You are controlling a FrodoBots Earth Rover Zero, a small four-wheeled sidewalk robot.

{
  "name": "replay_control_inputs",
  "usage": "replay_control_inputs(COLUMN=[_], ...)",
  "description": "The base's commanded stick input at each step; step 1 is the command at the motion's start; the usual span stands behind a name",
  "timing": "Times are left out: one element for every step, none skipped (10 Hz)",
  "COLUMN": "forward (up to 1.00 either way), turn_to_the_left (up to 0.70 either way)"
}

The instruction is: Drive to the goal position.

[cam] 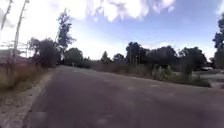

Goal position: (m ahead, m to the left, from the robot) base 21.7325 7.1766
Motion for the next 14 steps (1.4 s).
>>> replay_control_inputs(forward=[1.00,1.00,1.00,1.00,1.00,1.00,1.00,1.00,1.00,1.00,1.00,1.00,1.00,1.00], turn_to_the_left=[0.40,0.40,0.40,0.40,0.40,0.40,0.40,0.40,0.40,0.17,0.00,0.00,0.00,0.00])
